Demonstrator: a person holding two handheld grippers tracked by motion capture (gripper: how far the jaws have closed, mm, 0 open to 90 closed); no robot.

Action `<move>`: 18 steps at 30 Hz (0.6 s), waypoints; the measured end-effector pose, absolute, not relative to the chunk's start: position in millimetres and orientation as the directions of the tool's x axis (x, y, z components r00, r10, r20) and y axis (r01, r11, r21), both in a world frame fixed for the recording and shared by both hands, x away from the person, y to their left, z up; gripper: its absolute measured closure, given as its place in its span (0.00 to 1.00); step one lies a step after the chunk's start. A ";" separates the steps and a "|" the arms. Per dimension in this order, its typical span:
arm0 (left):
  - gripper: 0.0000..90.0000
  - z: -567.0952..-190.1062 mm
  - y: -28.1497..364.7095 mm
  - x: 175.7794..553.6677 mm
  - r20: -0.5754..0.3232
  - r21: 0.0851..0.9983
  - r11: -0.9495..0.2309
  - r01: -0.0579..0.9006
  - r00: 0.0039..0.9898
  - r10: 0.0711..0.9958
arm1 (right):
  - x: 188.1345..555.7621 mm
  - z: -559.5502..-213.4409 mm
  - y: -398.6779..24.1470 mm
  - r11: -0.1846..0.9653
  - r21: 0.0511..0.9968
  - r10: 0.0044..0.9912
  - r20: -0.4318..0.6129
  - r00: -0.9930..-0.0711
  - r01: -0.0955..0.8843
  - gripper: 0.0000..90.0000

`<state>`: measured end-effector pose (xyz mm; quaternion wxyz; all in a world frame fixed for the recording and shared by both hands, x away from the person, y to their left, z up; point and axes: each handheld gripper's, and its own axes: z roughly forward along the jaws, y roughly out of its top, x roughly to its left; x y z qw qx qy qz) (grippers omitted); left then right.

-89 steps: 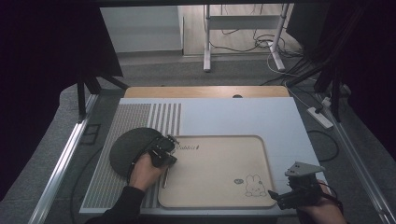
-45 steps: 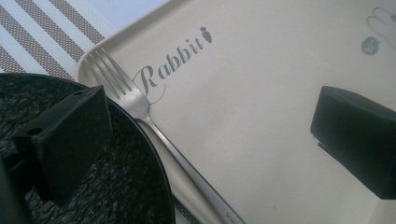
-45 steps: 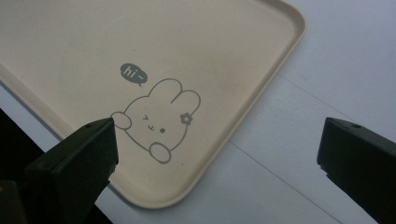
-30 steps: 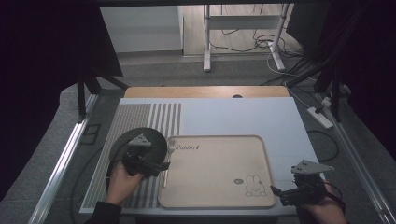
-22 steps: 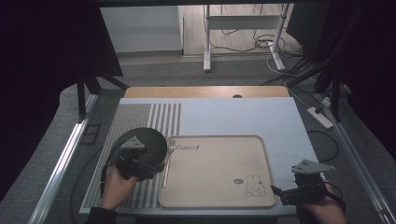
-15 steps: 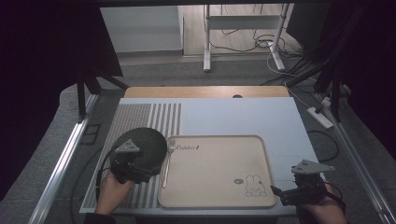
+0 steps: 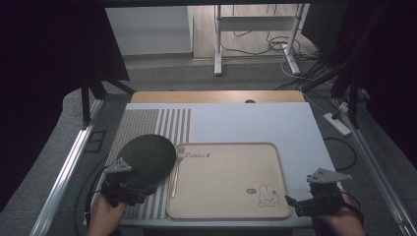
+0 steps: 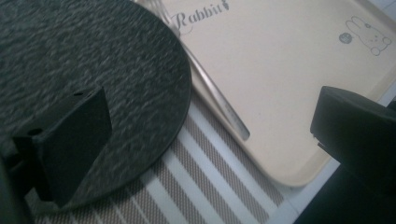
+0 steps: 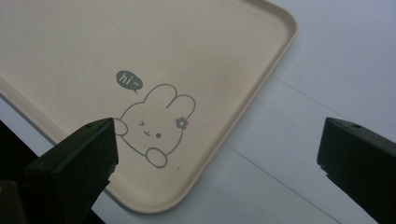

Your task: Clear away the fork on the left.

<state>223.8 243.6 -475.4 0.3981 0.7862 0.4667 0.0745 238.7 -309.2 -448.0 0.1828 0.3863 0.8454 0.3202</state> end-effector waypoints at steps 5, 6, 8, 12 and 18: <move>0.00 -476.5 251.4 213.1 -0.261 0.697 -0.226 0.681 0.535 0.804 | 238.6 -448.1 -309.1 0.496 0.682 0.772 -0.063 -0.633 0.537 0.00; 0.00 -476.9 252.5 211.2 -0.262 0.696 -0.224 0.682 0.531 0.806 | 238.6 -448.0 -309.1 0.496 0.682 0.772 -0.063 -0.632 0.537 0.00; 0.00 -478.0 254.2 207.6 -0.258 0.691 -0.224 0.687 0.524 0.812 | 238.7 -448.1 -309.1 0.496 0.682 0.773 -0.063 -0.632 0.538 0.00; 0.00 -480.4 256.2 201.3 -0.252 0.676 -0.231 0.700 0.514 0.820 | 238.7 -448.2 -309.0 0.496 0.681 0.774 -0.064 -0.630 0.539 0.00; 0.00 -477.9 259.9 192.6 -0.252 0.687 -0.210 0.695 0.500 0.828 | 238.6 -448.1 -308.9 0.496 0.680 0.774 -0.065 -0.630 0.539 0.00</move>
